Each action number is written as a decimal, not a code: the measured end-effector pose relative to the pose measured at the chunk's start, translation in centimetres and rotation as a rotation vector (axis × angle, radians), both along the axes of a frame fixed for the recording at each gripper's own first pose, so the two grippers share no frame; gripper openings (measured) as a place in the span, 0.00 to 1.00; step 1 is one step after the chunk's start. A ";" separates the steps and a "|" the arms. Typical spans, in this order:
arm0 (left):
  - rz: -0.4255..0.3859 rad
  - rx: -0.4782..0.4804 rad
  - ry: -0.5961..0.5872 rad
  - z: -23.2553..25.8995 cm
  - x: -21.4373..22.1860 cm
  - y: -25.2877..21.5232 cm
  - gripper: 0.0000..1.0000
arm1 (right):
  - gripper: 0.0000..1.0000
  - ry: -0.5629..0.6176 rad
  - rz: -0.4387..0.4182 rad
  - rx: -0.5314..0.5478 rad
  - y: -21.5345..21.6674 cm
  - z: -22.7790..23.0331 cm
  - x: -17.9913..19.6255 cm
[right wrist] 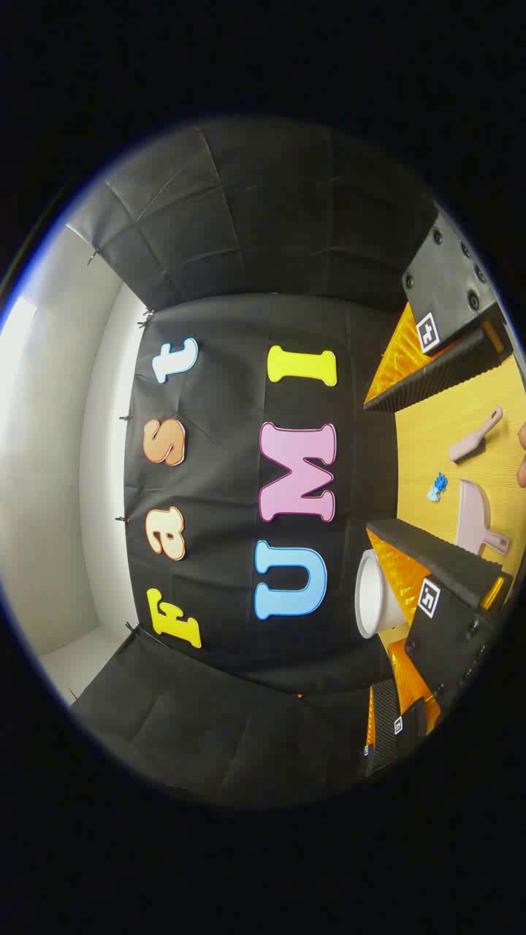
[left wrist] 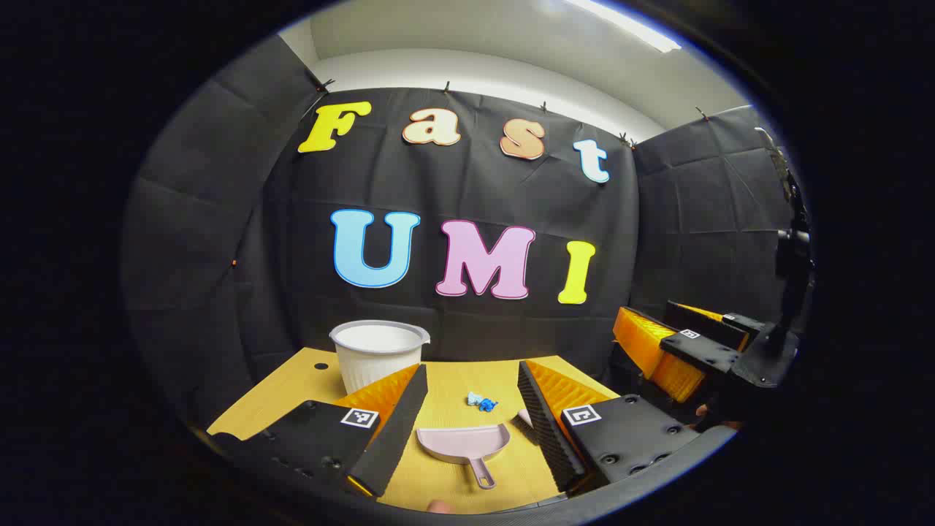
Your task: Pick up the small broom and dustpan from the desktop, sweep the trash into the dustpan with the broom, and then empty the trash into the garbage bin.
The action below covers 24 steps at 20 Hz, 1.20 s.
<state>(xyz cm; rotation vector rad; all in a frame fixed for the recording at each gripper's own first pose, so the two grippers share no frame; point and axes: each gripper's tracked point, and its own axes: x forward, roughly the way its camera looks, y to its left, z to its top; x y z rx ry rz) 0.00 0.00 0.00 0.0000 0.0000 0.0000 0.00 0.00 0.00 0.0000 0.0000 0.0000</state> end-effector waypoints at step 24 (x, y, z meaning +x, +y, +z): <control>0.093 -0.030 -0.042 0.8 -2.0 0.2 0.75 | 0.95 0.005 0.034 -0.008 -1.5 0.2 -1.5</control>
